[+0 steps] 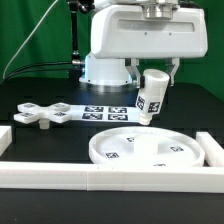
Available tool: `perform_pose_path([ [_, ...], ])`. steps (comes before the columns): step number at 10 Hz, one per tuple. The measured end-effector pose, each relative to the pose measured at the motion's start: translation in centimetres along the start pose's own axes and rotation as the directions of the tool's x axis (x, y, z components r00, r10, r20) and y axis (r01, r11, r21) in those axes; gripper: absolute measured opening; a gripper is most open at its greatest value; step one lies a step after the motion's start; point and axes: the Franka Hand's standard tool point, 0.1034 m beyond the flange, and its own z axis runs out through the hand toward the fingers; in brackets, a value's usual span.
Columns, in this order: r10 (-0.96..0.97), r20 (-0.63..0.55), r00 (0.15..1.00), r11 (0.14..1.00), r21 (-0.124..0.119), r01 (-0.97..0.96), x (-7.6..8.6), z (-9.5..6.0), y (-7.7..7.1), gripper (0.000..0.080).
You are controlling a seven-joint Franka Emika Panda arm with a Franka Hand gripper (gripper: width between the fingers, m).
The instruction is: Assemble round table
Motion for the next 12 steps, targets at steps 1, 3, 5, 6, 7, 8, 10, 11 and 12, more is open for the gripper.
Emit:
perform_pose_path([
  [1,-0.001,0.003,1.0,1.0,0.002,0.001,-0.3,0.6,-0.2,0.0409],
  [3,-0.041,-0.105,0.994,0.998,-0.055,0.035,0.3,0.8,1.2,0.0409],
  [5,-0.037,-0.126,0.991,0.997,-0.067,0.029,-0.3,1.2,1.3,0.0409],
  [6,-0.04,-0.122,0.992,0.997,-0.064,0.033,-0.4,1.4,1.0,0.0409],
  [7,-0.04,-0.116,0.992,0.998,-0.061,0.033,-0.6,1.7,0.9,0.0409],
  [8,-0.033,-0.105,0.994,0.998,-0.052,0.027,-0.8,1.9,0.5,0.0409],
  [10,-0.025,-0.085,0.996,0.999,-0.032,0.023,-0.9,2.0,-0.3,0.0409],
  [11,-0.027,-0.085,0.996,0.999,-0.031,0.025,-0.8,2.0,-0.4,0.0409],
  [12,-0.028,-0.085,0.996,0.999,-0.031,0.025,-0.8,2.0,-0.4,0.0409],
])
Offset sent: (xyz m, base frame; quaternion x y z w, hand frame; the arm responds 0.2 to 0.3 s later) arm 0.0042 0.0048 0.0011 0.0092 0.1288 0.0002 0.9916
